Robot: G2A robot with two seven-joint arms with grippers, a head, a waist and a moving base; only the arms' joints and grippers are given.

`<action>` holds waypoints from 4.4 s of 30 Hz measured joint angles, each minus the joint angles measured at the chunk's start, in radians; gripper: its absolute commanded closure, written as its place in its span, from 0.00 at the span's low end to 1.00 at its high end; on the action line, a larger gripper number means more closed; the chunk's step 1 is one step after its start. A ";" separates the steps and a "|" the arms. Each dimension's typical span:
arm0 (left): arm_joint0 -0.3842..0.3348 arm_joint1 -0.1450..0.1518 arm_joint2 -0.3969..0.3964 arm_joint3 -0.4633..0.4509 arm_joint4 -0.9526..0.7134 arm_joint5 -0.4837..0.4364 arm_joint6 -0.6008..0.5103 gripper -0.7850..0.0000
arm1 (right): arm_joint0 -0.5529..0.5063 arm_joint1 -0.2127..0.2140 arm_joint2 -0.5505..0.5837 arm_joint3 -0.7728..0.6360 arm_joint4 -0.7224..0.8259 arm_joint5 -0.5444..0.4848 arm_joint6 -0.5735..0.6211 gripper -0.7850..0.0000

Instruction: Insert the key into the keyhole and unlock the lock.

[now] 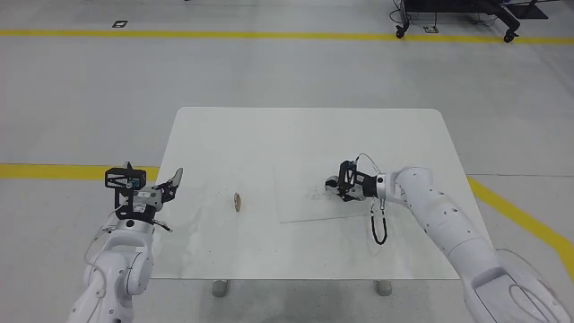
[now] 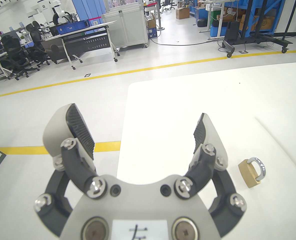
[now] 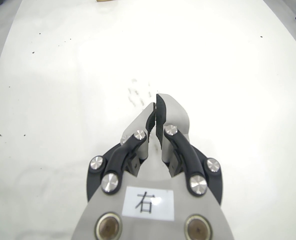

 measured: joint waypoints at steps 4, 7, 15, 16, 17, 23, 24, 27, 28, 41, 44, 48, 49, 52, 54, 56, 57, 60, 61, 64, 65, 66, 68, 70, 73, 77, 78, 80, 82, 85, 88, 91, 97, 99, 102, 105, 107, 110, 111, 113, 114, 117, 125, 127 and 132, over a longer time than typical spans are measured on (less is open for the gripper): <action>0.000 0.000 0.000 0.000 0.000 0.000 0.000 0.00 | -0.004 0.009 0.004 -0.027 -0.008 0.004 -0.018 1.00; 0.000 0.000 0.000 0.000 0.000 0.000 0.000 0.00 | -0.015 0.019 0.016 -0.053 -0.010 0.010 -0.034 1.00; 0.000 0.000 0.000 0.000 0.000 0.000 0.000 0.00 | -0.079 0.046 0.095 -0.125 0.102 0.013 -0.095 1.00; 0.000 0.000 0.000 0.000 0.000 0.000 0.000 0.00 | -0.088 0.045 0.110 -0.118 0.154 0.009 -0.099 1.00; 0.000 0.000 0.000 0.000 0.000 0.000 0.000 0.00 | -0.098 0.041 0.127 -0.103 0.237 -0.007 -0.096 1.00; 0.000 0.000 0.000 0.000 0.000 0.000 0.000 0.00 | -0.117 0.010 0.110 -0.031 0.764 -0.018 0.072 1.00; 0.000 0.000 0.000 0.000 0.000 0.000 0.000 0.00 | -0.116 0.010 0.108 -0.031 0.820 -0.018 0.089 1.00; 0.000 0.000 0.000 0.000 0.000 0.000 0.000 0.00 | -0.116 0.010 0.109 -0.032 0.865 -0.018 0.068 1.00; 0.000 0.000 0.000 0.000 0.000 0.000 0.000 0.00 | -0.116 0.010 0.109 -0.032 0.839 -0.018 0.065 1.00; 0.043 -0.020 -0.018 0.002 -0.422 -0.237 -0.045 0.00 | -0.200 -0.011 0.000 -0.118 1.290 -0.018 0.160 1.00; 0.003 -0.025 0.018 0.001 -0.740 -0.329 -0.101 0.00 | -0.205 -0.006 -0.038 -0.147 1.594 -0.018 0.313 1.00; -0.064 -0.026 0.058 0.002 -0.973 -0.396 -0.208 0.00 | -0.199 0.005 -0.025 -0.136 1.875 -0.018 0.543 1.00; -0.078 -0.024 0.066 0.004 -0.993 -0.399 -0.244 0.00 | -0.200 0.008 -0.013 -0.131 1.917 -0.018 0.587 1.00; -0.102 -0.019 0.067 0.007 -0.954 -0.355 -0.378 0.00 | -0.201 0.012 0.005 -0.122 1.970 -0.018 0.655 1.00; -0.100 -0.019 0.067 0.007 -0.939 -0.353 -0.373 0.00 | -0.201 0.012 0.004 -0.122 1.965 -0.018 0.644 1.00; -0.100 -0.019 0.066 0.007 -0.941 -0.355 -0.343 0.00 | -0.201 0.012 0.003 -0.122 1.964 -0.018 0.642 1.00; -0.100 -0.019 0.066 0.007 -0.941 -0.355 -0.340 0.00 | -0.201 0.012 0.003 -0.122 1.964 -0.018 0.642 1.00; -0.098 -0.023 0.102 0.020 -0.958 -0.367 -0.369 0.00 | -0.203 0.012 0.004 -0.124 1.966 -0.014 0.640 1.00; -0.106 -0.026 0.122 0.032 -0.992 -0.376 -0.392 0.00 | -0.207 0.010 0.000 -0.132 1.969 0.001 0.640 1.00; -0.167 -0.032 0.186 0.080 -1.208 -0.395 -0.499 0.00 | -0.216 -0.004 -0.032 -0.174 2.052 0.080 0.696 1.00; -0.199 -0.035 0.214 0.098 -1.290 -0.404 -0.548 0.00 | -0.216 -0.011 -0.045 -0.184 2.114 0.111 0.731 1.00; -0.224 -0.037 0.235 0.111 -1.340 -0.412 -0.583 0.00 | -0.213 -0.016 -0.054 -0.188 2.166 0.134 0.763 1.00; -0.281 -0.042 0.280 0.147 -1.431 -0.433 -0.649 0.00 | -0.199 -0.025 -0.066 -0.181 2.281 0.180 0.848 1.00; -0.329 -0.047 0.313 0.186 -1.508 -0.453 -0.695 0.00 | -0.185 -0.032 -0.067 -0.162 2.359 0.203 0.912 1.00; -0.399 -0.055 0.357 0.272 -1.592 -0.487 -0.761 0.00 | -0.166 -0.044 -0.069 -0.129 2.433 0.209 0.973 1.00; -0.454 -0.062 0.393 0.395 -1.657 -0.540 -0.812 0.00 | -0.155 -0.061 -0.083 -0.118 2.470 0.228 1.013 1.00; -0.460 -0.062 0.396 0.411 -1.653 -0.550 -0.824 0.04 | -0.157 -0.065 -0.086 -0.124 2.491 0.236 1.031 1.00; -0.466 -0.061 0.394 0.436 -1.671 -0.568 -0.848 0.14 | -0.158 -0.073 -0.092 -0.126 2.538 0.258 1.085 1.00; -0.473 -0.058 0.388 0.452 -1.666 -0.577 -0.859 0.25 | -0.153 -0.079 -0.096 -0.120 2.561 0.272 1.129 1.00; -0.485 -0.057 0.392 0.465 -1.615 -0.584 -0.849 0.50 | -0.139 -0.090 -0.109 -0.103 2.558 0.276 1.172 1.00; -0.489 -0.059 0.403 0.462 -1.603 -0.590 -0.836 0.55 | -0.121 -0.101 -0.123 -0.083 2.522 0.268 1.183 1.00; -0.490 -0.056 0.405 0.464 -1.563 -0.596 -0.824 0.53 | -0.108 -0.110 -0.131 -0.070 2.483 0.247 1.175 1.00; -0.484 -0.055 0.412 0.454 -1.457 -0.587 -0.758 0.54 | -0.104 -0.125 -0.141 -0.082 2.442 0.215 1.179 1.00; -0.484 -0.055 0.419 0.453 -1.425 -0.578 -0.742 0.52 | -0.105 -0.129 -0.140 -0.086 2.429 0.201 1.173 1.00; -0.484 -0.055 0.426 0.450 -1.402 -0.570 -0.722 0.50 | -0.108 -0.134 -0.139 -0.084 2.420 0.194 1.168 1.00; -0.483 -0.055 0.429 0.448 -1.400 -0.564 -0.711 0.54 | -0.108 -0.140 -0.142 -0.077 2.405 0.198 1.163 1.00; -0.483 -0.054 0.428 0.447 -1.397 -0.562 -0.706 0.60 | -0.108 -0.145 -0.145 -0.074 2.397 0.199 1.157 1.00; -0.483 -0.052 0.429 0.448 -1.372 -0.562 -0.699 0.65 | -0.109 -0.152 -0.147 -0.069 2.391 0.203 1.153 1.00; -0.483 -0.052 0.430 0.449 -1.365 -0.562 -0.697 0.66 | -0.108 -0.153 -0.148 -0.067 2.388 0.205 1.152 1.00; -0.484 -0.052 0.433 0.451 -1.353 -0.561 -0.691 0.68 | -0.107 -0.157 -0.149 -0.063 2.382 0.208 1.150 1.00; -0.485 -0.051 0.433 0.452 -1.349 -0.559 -0.687 0.68 | -0.107 -0.159 -0.149 -0.062 2.381 0.210 1.150 1.00; -0.487 -0.051 0.436 0.453 -1.336 -0.554 -0.676 0.74 | -0.106 -0.163 -0.147 -0.061 2.376 0.211 1.153 1.00; -0.492 -0.050 0.441 0.462 -1.317 -0.556 -0.658 1.00 | -0.118 -0.169 -0.135 -0.065 2.364 0.213 1.160 1.00; -0.493 -0.049 0.444 0.462 -1.309 -0.556 -0.655 1.00 | -0.123 -0.169 -0.131 -0.066 2.363 0.214 1.163 1.00; -0.490 -0.049 0.452 0.458 -1.297 -0.558 -0.647 1.00 | -0.133 -0.170 -0.120 -0.068 2.354 0.217 1.171 0.00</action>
